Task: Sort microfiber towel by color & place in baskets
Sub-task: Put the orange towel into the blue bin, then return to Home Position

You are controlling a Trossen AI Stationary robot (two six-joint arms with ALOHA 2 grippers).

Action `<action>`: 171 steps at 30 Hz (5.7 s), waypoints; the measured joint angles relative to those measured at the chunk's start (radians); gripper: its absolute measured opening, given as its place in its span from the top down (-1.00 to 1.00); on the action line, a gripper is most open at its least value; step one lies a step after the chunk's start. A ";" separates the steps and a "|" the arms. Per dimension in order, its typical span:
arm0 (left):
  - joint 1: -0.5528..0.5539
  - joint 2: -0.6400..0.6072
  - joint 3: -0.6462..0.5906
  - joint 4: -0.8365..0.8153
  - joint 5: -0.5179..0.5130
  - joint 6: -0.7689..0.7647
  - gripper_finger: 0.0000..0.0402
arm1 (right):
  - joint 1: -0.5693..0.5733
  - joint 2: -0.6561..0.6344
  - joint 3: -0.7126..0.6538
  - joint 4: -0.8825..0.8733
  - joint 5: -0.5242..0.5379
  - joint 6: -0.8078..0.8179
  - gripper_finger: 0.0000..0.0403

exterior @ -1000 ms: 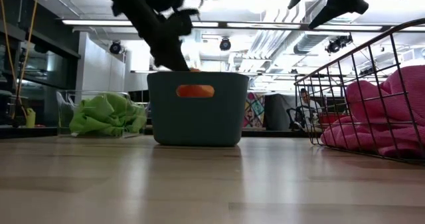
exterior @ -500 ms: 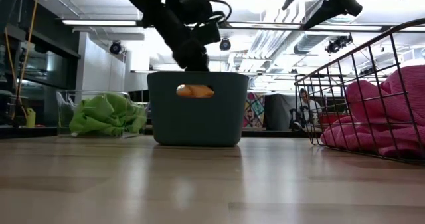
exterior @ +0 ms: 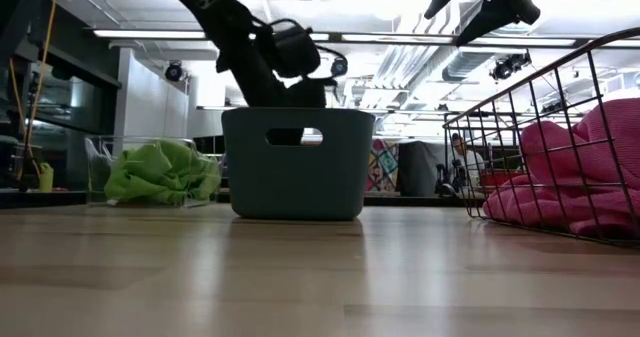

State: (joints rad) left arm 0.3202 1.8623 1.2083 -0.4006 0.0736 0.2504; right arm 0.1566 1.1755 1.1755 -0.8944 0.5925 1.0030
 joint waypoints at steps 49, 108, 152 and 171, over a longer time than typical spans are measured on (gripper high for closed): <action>-0.232 -1.204 -0.954 0.766 -0.253 -0.841 -0.03 | -0.074 0.008 0.000 0.205 -0.140 -0.176 -0.62; -0.334 -1.621 -1.197 0.651 -0.236 -0.666 0.94 | 0.147 -0.758 -0.739 0.535 -0.255 -0.174 0.40; -0.334 -1.620 -1.196 0.644 -0.240 -0.666 0.94 | -0.020 -1.159 -1.165 0.933 -0.437 -0.690 0.98; -0.334 -1.621 -1.196 0.644 -0.240 -0.666 0.94 | -0.019 -1.159 -1.165 0.933 -0.437 -0.690 0.98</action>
State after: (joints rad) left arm -0.0135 0.2417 0.0120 0.2436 -0.1669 -0.4156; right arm 0.1371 0.0166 0.0101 0.0383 0.1551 0.3130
